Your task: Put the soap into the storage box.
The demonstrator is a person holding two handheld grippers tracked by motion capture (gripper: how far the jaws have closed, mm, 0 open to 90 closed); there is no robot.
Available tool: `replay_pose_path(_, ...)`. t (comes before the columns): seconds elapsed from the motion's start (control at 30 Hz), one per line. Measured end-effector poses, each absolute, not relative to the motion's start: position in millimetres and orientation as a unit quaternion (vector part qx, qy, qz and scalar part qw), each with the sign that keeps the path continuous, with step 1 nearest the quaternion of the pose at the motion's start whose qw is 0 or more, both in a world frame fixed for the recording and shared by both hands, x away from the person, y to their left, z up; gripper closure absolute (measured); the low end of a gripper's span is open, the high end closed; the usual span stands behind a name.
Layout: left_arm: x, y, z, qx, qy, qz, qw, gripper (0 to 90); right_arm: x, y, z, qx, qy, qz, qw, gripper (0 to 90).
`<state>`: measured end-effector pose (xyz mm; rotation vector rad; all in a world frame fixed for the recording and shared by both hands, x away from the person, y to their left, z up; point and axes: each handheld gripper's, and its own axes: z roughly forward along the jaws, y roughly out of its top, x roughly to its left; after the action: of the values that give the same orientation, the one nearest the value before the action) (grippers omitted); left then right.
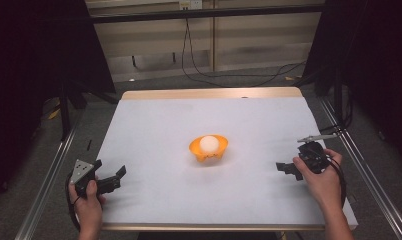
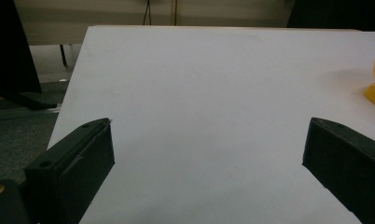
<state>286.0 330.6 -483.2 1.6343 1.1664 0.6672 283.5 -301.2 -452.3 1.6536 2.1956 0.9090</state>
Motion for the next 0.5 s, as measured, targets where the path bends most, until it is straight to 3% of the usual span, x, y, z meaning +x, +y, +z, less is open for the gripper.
replay_pose_path(0.5, 285.8, 330.6, -483.1, 0.673, 0.479, 0.276, 0.491, 1.9, 258.5, -335.3, -453.9, 0.581, 0.732, 0.327, 0.137, 0.0)
